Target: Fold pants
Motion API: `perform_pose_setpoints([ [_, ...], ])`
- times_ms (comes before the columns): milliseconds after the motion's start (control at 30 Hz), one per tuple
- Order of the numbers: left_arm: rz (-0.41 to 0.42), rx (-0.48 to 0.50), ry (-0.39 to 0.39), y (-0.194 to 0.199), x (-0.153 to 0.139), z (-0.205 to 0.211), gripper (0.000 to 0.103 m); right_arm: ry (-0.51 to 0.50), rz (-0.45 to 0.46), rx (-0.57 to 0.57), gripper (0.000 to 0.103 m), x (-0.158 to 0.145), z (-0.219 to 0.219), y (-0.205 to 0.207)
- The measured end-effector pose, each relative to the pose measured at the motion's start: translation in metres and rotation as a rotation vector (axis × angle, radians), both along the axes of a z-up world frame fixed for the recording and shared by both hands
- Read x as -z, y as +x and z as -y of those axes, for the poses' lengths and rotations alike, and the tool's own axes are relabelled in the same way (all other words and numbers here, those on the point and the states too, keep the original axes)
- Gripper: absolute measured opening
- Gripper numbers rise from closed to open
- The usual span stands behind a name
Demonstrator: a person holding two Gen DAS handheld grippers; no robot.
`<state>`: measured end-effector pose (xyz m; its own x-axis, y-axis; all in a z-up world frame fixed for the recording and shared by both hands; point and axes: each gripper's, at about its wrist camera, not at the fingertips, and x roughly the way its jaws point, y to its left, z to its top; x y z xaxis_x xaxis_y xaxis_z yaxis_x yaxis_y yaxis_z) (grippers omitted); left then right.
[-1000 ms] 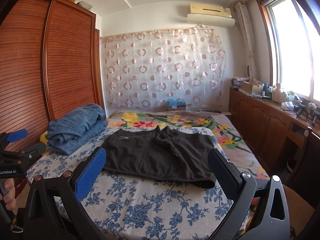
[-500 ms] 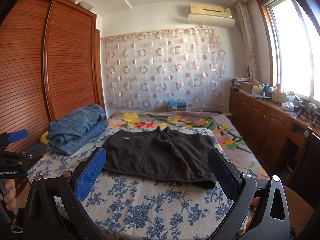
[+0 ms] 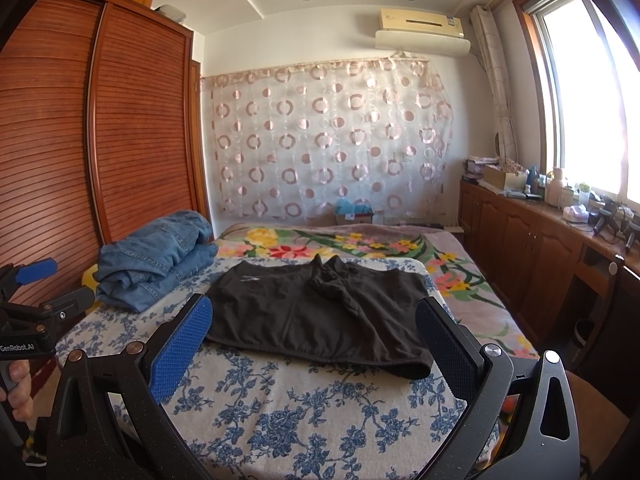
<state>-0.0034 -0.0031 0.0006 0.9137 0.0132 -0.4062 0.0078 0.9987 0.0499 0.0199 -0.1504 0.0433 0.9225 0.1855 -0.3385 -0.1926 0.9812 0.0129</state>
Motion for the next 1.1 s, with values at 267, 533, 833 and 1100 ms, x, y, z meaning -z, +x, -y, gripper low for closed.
perform_pose_setpoints([
  [267,-0.001,0.000,0.001,-0.001,0.001,0.000,0.103,0.001,-0.002,0.001,0.103,-0.001,-0.001,0.001],
  [533,-0.034,0.000,0.000,0.006,0.013,-0.002,0.103,0.002,-0.020,0.004,0.103,0.000,0.005,0.000],
  [833,-0.093,0.032,0.006,0.027,0.044,-0.003,0.103,0.010,-0.051,0.003,0.103,0.020,0.023,0.010],
  [1100,-0.142,0.066,0.013,0.048,0.061,-0.007,0.103,-0.018,-0.077,0.028,0.103,0.039,0.037,0.024],
])
